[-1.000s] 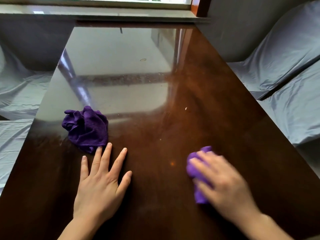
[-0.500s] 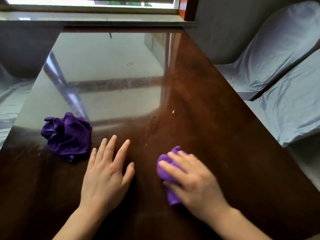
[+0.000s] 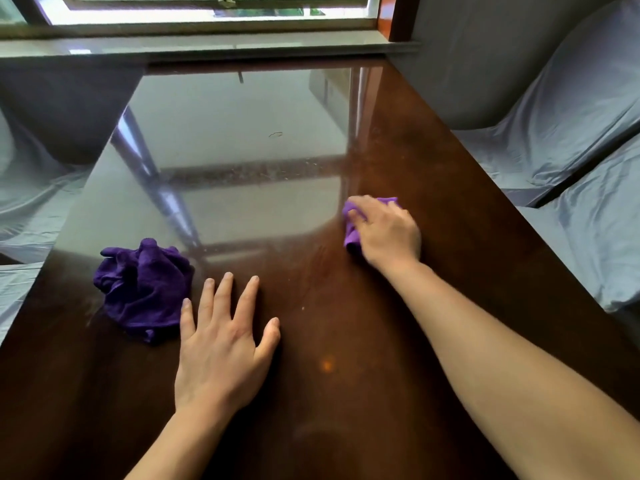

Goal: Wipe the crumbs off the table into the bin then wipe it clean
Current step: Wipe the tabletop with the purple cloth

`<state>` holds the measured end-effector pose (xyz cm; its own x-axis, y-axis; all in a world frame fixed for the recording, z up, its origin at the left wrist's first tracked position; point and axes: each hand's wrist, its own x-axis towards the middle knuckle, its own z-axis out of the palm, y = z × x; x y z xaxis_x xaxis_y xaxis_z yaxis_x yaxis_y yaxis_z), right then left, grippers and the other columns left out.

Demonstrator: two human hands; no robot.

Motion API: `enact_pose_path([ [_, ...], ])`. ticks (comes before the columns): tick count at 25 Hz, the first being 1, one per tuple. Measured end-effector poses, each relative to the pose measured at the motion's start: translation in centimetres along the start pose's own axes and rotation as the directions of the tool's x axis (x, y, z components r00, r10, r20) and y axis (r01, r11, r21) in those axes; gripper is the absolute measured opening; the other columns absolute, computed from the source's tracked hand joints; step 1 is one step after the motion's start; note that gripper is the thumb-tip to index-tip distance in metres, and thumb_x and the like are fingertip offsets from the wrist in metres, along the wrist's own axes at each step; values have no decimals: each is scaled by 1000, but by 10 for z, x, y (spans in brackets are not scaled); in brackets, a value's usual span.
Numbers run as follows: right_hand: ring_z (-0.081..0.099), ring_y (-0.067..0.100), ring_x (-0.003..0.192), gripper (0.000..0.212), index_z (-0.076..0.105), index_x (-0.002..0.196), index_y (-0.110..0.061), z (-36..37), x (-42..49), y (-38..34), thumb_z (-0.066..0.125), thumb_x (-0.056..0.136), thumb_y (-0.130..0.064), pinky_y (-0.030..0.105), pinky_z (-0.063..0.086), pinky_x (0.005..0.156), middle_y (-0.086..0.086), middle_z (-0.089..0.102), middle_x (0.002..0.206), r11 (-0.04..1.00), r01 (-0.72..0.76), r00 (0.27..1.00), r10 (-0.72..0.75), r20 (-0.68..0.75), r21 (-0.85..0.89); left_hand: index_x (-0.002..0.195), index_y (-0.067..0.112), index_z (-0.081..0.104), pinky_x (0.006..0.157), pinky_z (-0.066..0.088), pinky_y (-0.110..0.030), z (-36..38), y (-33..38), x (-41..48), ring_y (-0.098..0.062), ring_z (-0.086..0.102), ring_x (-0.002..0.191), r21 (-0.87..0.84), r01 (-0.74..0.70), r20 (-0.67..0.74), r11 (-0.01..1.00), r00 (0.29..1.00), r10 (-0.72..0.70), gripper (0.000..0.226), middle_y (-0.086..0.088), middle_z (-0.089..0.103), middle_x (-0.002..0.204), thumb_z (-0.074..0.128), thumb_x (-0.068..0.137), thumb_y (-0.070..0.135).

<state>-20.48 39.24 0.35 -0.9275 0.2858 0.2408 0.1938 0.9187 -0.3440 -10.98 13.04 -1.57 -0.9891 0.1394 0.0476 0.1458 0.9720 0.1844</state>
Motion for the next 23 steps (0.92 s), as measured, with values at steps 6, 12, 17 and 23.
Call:
enact_pose_path([
  [6, 47, 31, 135, 43, 50, 134, -45, -5, -109, -31, 43, 93, -57, 44, 33, 113, -11, 51, 146, 931, 363, 920, -363, 150, 30, 151, 39, 14, 122, 1, -47, -5, -1, -4, -19, 1, 150, -61, 0, 4, 998, 1000, 0, 72, -2, 16, 162, 16, 83, 64],
  [12, 49, 27, 134, 49, 54, 136, -32, -8, -77, -2, 52, 92, -53, 42, 40, 110, 2, 57, 142, 941, 333, 937, -324, 134, -57, 150, 38, 15, 122, -1, -46, -4, -1, -3, -18, 0, 150, -62, 15, -10, 998, 1000, -15, 70, 0, 14, 163, 15, 85, 62],
  [17, 52, 32, 126, 39, 59, 129, -31, 10, -52, -49, 52, 94, -46, 40, 38, 108, 1, 58, 140, 989, 131, 989, -127, 72, -66, 150, 36, 17, 122, -1, -45, -6, -1, -4, -17, 2, 150, -117, 8, -24, 993, 1000, -11, 70, -2, 18, 162, 17, 85, 60],
  [23, 53, 28, 130, 48, 51, 136, -39, -5, -139, -29, 46, 92, -57, 41, 44, 107, -2, 59, 140, 826, 562, 817, -562, 128, 41, 148, 30, 30, 122, 8, -46, -9, -7, -8, -20, 17, 148, -295, -17, -73, 955, 997, -5, 66, -7, 32, 157, 22, 87, 53],
])
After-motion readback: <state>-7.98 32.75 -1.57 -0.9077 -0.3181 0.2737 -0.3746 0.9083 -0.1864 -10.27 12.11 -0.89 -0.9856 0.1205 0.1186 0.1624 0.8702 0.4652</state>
